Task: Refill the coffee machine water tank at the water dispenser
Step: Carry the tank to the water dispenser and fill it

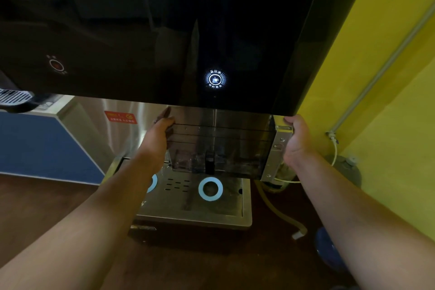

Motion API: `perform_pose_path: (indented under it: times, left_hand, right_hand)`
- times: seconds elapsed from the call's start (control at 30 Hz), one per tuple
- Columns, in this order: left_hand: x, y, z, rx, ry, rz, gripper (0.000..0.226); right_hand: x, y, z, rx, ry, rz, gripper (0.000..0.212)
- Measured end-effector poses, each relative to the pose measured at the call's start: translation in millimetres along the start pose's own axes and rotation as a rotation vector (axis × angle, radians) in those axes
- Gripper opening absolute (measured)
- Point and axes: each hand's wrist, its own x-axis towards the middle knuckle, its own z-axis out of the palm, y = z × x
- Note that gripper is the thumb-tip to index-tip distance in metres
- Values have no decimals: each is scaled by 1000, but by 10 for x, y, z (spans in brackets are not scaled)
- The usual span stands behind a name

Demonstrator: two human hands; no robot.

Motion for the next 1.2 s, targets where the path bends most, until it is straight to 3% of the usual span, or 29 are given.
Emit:
perform_pose_path:
  times: [0.47, 0.67, 0.8, 1.07, 1.2]
  left_hand:
    - [19, -22, 12, -3, -42, 7, 21]
    - [26, -39, 0, -2, -33, 11, 22]
    - [22, -36, -10, -1, -27, 10, 20]
    - [6, -20, -9, 3, -43, 10, 21]
    - [-12, -13, 4, 3, -49, 15, 23]
  right_hand:
    - [75, 58, -47, 14, 30, 14, 25]
    - [104, 71, -91, -27, 27, 35, 54]
    - [88, 63, -39, -1, 25, 41, 33]
    - [76, 78, -43, -1, 10, 3, 27]
    - [69, 74, -47, -24, -3, 1, 34]
